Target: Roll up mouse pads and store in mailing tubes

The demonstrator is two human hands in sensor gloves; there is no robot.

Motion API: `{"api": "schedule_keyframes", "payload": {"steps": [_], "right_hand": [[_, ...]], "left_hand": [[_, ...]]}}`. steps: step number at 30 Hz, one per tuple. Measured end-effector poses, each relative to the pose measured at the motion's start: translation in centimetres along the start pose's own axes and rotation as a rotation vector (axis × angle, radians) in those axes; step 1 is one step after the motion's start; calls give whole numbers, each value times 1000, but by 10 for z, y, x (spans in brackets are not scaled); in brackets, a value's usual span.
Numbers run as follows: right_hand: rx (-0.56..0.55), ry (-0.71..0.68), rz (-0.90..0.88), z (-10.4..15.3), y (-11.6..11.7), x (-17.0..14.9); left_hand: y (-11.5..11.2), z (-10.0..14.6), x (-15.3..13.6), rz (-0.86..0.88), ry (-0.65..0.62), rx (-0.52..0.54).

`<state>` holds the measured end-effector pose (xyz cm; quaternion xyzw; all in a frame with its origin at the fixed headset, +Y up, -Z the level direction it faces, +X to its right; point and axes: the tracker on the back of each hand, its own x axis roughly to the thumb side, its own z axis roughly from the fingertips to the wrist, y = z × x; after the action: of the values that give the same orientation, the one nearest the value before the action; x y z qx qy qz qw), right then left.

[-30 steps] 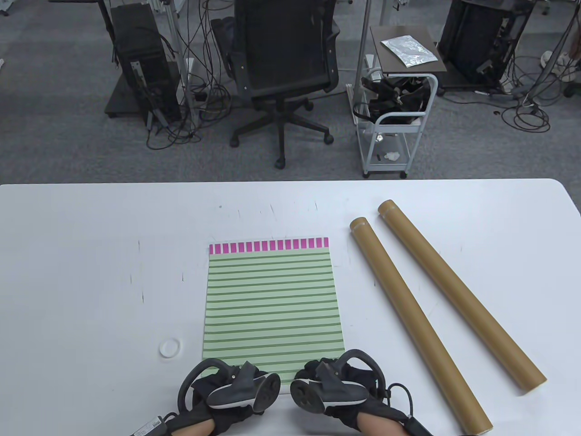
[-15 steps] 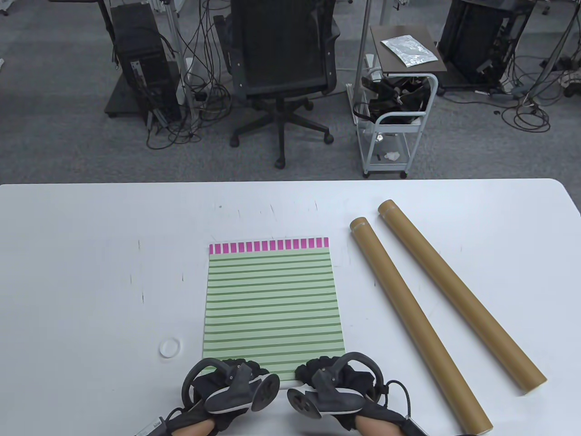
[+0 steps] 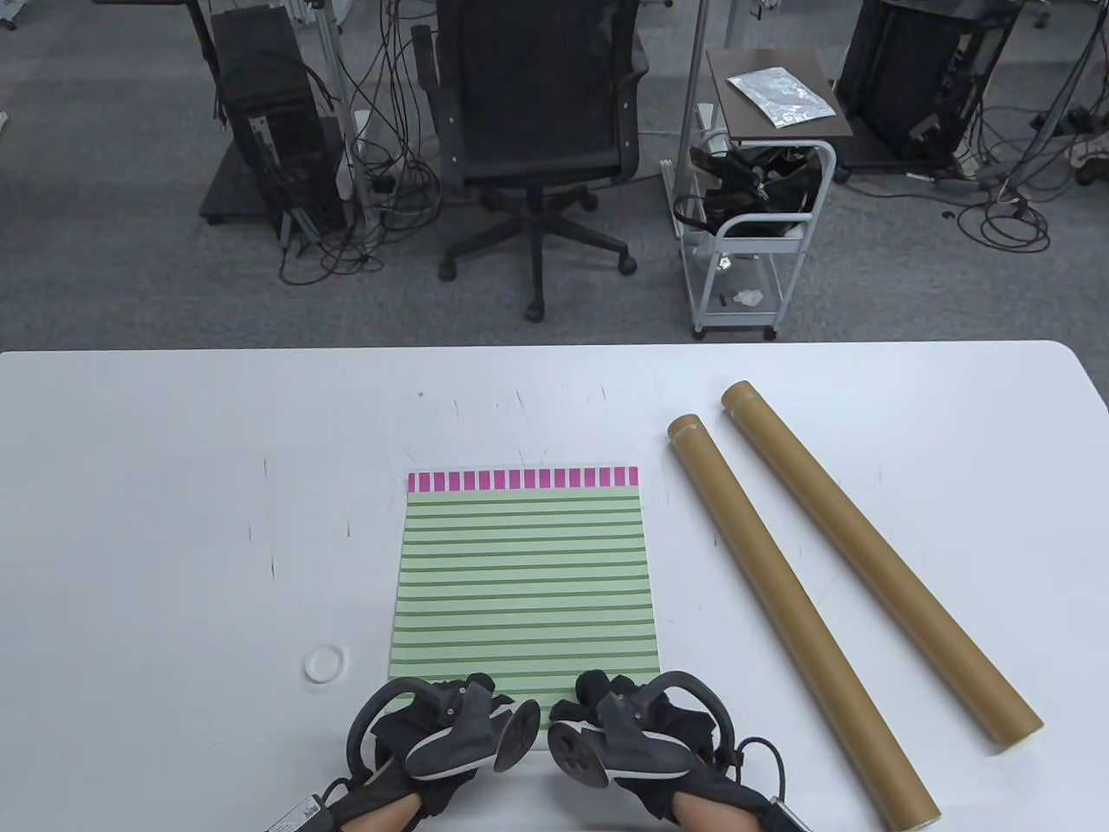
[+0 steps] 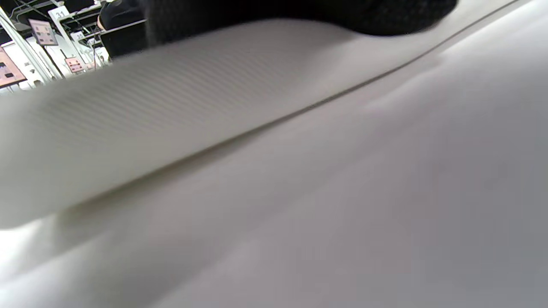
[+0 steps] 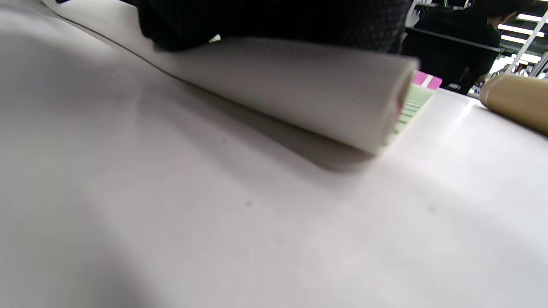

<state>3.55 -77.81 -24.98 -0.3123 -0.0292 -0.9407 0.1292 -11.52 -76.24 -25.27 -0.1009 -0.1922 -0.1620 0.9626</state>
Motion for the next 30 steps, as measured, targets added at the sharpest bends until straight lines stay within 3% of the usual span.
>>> {"api": "schedule_keyframes", "payload": {"steps": [5,8,10,17,20,25,30], "right_hand": [[-41,-21,40,1,-2,2],[-81,28,-50,3,-2,-7],[-33,34,-152,4,0,-13],[45,-16,-173,3,-6,-13],[12,0,-69,1,-6,-9],[-52,23,-52,5,-4,-4],[-48,15,-10,3,-6,-1]], "left_hand": [[1,0,2,-40,16,31],[-2,-3,-6,18,-17,-31],[-2,-4,-7,23,-44,-42],[-1,2,2,-76,-101,12],[0,6,1,-122,-123,69],[-1,7,-6,-18,-147,69],[0,20,-4,-79,-164,126]]}}
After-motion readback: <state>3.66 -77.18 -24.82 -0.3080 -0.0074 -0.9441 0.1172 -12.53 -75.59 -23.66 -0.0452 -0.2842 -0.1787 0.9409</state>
